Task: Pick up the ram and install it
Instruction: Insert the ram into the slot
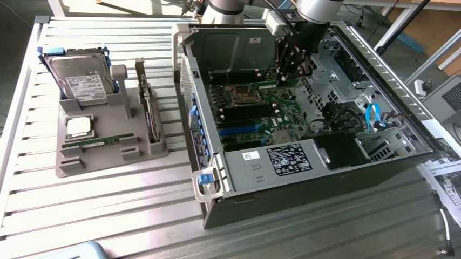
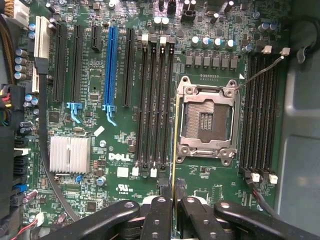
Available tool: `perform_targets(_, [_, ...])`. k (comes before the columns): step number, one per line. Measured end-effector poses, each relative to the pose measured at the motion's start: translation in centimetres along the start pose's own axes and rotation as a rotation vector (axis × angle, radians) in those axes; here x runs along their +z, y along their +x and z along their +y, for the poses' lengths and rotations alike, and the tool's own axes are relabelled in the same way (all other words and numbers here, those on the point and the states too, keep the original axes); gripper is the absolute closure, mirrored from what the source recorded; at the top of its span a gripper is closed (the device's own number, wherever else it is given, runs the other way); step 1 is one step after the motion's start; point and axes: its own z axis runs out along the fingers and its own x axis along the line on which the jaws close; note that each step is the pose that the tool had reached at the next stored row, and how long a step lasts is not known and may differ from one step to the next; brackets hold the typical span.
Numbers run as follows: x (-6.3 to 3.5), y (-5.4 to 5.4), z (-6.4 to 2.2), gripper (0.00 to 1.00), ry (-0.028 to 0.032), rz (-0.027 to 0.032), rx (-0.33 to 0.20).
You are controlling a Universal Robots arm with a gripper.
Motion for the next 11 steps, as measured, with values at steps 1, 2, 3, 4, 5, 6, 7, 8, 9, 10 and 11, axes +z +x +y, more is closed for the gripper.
perform_targets(1, [0.01,0.00,0.02,0.86,0.0000,0.0006,0.000])
perform_targets(2, [0.01,0.00,0.06,0.86,-0.0001,0.0010,0.000])
perform_targets(3, [0.02,0.00,0.09,0.86,-0.0001,0.0013,0.000])
perform_targets(4, [0.03,-0.01,0.11,0.86,-0.0001,0.0015,0.000])
perform_targets(5, [0.04,-0.01,0.13,0.86,-0.0001,0.0016,0.000])
perform_targets(6, [0.05,-0.01,0.15,0.86,-0.0001,0.0018,0.000])
perform_targets(7, [0.07,-0.02,0.18,0.86,-0.0002,0.0017,0.000])
perform_targets(8, [0.08,-0.02,0.19,0.86,-0.0001,0.0016,0.000])
perform_targets(9, [0.11,-0.02,0.21,0.86,-0.0001,0.0018,0.000])
perform_targets(10, [0.12,-0.03,0.22,0.86,-0.0002,0.0022,0.000])
perform_targets(11, [0.14,-0.04,0.21,0.86,-0.0001,0.0025,0.000])
